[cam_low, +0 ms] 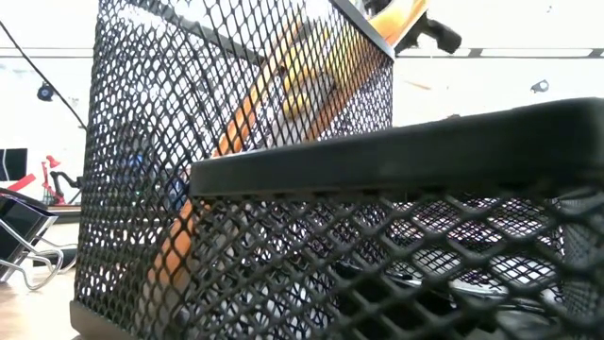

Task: Pick and place office supplies into organizer
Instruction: Put the pencil into the desk organizer

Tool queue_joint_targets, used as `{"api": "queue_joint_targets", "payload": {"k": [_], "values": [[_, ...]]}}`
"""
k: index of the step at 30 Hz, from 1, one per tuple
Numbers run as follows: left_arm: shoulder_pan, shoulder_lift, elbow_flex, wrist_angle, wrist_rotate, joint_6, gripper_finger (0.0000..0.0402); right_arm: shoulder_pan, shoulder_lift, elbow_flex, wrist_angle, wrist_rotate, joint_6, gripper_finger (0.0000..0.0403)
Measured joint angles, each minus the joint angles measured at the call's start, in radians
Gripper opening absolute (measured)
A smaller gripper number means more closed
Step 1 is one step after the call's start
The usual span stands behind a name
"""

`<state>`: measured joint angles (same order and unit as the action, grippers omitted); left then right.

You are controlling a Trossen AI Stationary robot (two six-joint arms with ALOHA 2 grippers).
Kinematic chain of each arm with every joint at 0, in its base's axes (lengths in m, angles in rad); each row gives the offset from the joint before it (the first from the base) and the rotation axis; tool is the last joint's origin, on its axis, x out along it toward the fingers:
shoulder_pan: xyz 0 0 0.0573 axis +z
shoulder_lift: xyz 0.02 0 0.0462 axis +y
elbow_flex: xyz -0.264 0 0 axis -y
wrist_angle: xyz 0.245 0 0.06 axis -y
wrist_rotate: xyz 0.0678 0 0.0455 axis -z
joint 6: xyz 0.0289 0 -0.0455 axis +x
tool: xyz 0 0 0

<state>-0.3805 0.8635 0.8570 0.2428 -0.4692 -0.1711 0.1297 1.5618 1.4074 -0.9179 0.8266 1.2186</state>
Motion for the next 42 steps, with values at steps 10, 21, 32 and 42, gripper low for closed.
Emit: {"api": "queue_joint_targets", "payload": {"k": [10, 21, 32, 42], "values": [[0.0, -0.046, 0.003, 0.027, -0.011, -0.005, 0.0191, 0.159, 0.001, 0.115, 0.067, 0.224, -0.029, 0.0011], [0.0, -0.078, 0.003, 0.023, -0.018, 0.002, 0.0191, 0.393, 0.074, 0.112, 0.368, 0.509, -0.207, 0.0011], [0.0, -0.066, 0.003, 0.025, -0.019, -0.004, 0.0191, 0.574, 0.172, 0.111, 0.853, 0.603, -0.615, 0.0011], [0.0, -0.028, 0.005, 0.027, -0.018, -0.007, 0.0191, 0.596, 0.291, 0.111, 1.215, 0.499, -0.831, 0.0011]]}}
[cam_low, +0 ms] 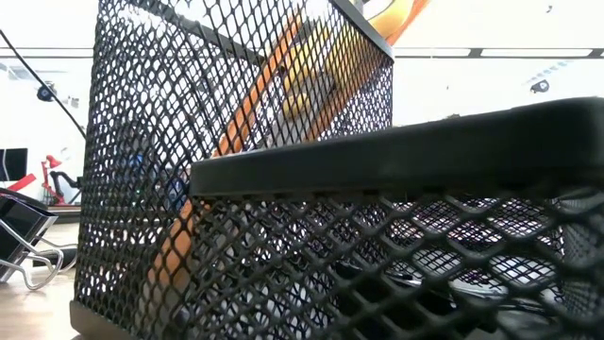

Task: Pick and place office supplies into organizer
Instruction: Put the pencil into the desk organizer

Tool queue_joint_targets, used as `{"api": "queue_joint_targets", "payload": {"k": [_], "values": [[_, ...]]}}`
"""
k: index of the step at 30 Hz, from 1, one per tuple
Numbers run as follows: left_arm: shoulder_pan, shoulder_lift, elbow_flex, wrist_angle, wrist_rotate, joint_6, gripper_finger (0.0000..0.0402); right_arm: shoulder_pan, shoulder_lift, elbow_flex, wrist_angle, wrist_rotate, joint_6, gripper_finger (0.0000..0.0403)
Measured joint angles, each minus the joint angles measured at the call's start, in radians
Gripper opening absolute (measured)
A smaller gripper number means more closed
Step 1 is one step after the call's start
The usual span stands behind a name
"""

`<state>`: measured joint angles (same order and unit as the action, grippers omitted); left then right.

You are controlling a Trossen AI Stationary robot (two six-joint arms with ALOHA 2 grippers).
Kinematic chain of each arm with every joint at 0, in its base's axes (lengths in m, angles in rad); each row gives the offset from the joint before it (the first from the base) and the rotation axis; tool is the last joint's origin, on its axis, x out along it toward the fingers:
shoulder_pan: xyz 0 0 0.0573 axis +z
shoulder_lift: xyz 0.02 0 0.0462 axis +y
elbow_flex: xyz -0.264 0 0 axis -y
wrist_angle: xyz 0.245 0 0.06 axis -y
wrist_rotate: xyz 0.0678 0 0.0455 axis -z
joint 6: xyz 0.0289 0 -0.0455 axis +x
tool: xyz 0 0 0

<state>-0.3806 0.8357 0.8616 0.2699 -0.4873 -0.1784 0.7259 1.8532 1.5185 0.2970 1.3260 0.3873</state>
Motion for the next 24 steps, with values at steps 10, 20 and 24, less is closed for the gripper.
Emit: {"api": "queue_joint_targets", "payload": {"k": [10, 20, 24], "values": [[0.0, -0.038, 0.004, 0.008, 0.0, 0.0, 0.0191, -0.012, 0.171, 0.026, 0.363, -0.025, -0.184, 0.0011], [0.0, -0.091, 0.023, 0.013, 0.0, -0.026, 0.0191, -0.031, 0.3, 0.064, 0.363, 0.026, -0.155, 0.0011], [0.0, -0.1, 0.026, 0.011, 0.001, -0.026, 0.0191, -0.031, 0.322, 0.06, 0.364, 0.06, -0.128, 0.0011]]}}
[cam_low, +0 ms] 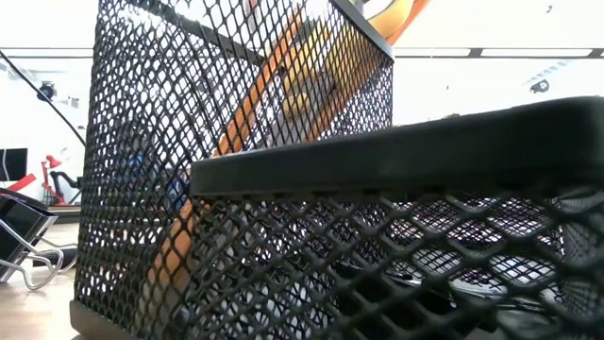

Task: Pick and place office supplies into organizer
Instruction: Put the pencil into the desk organizer, then put the sticky note into the desk organizer

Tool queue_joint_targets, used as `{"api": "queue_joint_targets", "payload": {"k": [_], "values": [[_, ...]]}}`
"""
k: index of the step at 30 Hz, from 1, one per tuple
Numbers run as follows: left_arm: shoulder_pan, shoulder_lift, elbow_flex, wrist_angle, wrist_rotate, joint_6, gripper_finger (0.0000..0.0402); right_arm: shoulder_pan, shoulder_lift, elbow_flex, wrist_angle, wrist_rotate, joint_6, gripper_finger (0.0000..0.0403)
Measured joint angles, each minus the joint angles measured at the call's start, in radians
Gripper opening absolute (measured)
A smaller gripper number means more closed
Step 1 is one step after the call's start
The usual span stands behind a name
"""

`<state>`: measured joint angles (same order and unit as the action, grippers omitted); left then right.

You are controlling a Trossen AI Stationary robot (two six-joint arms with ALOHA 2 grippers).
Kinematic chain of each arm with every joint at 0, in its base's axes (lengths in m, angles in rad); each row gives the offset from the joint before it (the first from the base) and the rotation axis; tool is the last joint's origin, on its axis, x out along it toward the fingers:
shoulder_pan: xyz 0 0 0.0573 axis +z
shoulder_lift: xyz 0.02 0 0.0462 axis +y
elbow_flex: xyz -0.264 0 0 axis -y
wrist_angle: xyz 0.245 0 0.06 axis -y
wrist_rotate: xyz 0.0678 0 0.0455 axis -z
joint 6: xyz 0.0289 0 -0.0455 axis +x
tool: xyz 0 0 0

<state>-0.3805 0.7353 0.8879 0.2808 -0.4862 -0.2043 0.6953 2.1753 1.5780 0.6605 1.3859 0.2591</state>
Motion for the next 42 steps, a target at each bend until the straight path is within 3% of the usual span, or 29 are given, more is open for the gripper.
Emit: {"api": "queue_joint_targets", "payload": {"k": [4, 12, 19, 28, 42], "values": [[0.0, -0.001, -0.004, -0.001, 0.0, 0.0, 0.0191, -0.007, 0.002, -0.008, -0.054, -0.043, 0.089, 0.0011], [0.0, 0.018, -0.005, -0.003, 0.002, -0.002, 0.0191, -0.007, 0.002, -0.024, -0.37, -0.049, 0.41, 0.0011], [0.0, 0.037, -0.004, -0.008, 0.002, -0.002, 0.0191, -0.008, 0.0, -0.059, -0.519, -0.086, 0.614, 0.0011], [0.0, 0.04, -0.004, -0.008, -0.009, -0.025, 0.0191, -0.013, -0.001, -0.091, -0.524, -0.112, 0.616, 0.0022], [0.0, 0.054, -0.006, -0.012, -0.021, -0.027, 0.0191, -0.008, 0.001, -0.039, -0.493, -0.131, 0.445, 0.0132]]}}
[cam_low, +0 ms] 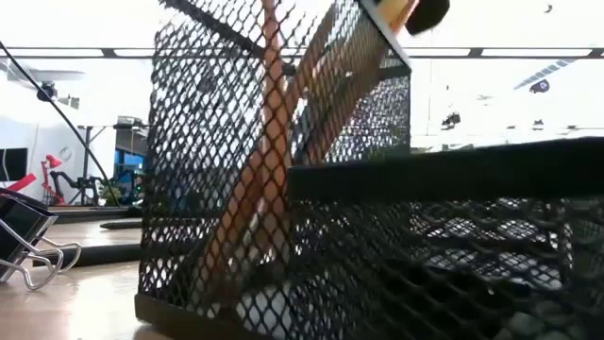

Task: Pick and place office supplies into organizer
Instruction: Put the sticky note into the desk organizer

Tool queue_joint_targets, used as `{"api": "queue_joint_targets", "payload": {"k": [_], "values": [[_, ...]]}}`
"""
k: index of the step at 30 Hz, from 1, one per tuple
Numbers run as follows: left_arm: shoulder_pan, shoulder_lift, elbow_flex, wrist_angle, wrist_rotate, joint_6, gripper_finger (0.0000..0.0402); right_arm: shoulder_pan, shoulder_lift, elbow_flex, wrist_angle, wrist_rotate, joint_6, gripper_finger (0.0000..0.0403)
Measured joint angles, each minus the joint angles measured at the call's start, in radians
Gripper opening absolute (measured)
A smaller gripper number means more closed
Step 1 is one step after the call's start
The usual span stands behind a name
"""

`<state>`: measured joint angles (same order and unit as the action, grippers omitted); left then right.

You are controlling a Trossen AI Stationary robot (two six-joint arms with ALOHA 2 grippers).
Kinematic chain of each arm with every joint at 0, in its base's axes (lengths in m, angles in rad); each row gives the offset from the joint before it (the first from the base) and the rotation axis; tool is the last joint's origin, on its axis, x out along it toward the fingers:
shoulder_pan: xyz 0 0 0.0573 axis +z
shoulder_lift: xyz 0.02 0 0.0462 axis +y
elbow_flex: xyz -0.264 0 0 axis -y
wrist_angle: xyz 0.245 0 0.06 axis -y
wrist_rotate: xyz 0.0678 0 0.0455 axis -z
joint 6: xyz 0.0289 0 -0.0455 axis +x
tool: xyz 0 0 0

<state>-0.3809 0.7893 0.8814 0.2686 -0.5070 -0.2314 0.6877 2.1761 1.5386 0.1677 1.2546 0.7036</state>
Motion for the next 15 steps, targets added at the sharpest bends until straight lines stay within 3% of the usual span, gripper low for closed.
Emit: {"api": "queue_joint_targets", "payload": {"k": [10, 15], "values": [[0.0, 0.003, -0.004, -0.004, 0.0, 0.002, 0.0191, 0.012, -0.003, 0.144, 0.0, 0.041, -0.24, 0.0162], [0.0, 0.007, -0.003, 0.001, -0.01, 0.002, 0.0191, 0.003, -0.047, 0.234, -0.013, 0.167, -0.393, 0.0162]]}}
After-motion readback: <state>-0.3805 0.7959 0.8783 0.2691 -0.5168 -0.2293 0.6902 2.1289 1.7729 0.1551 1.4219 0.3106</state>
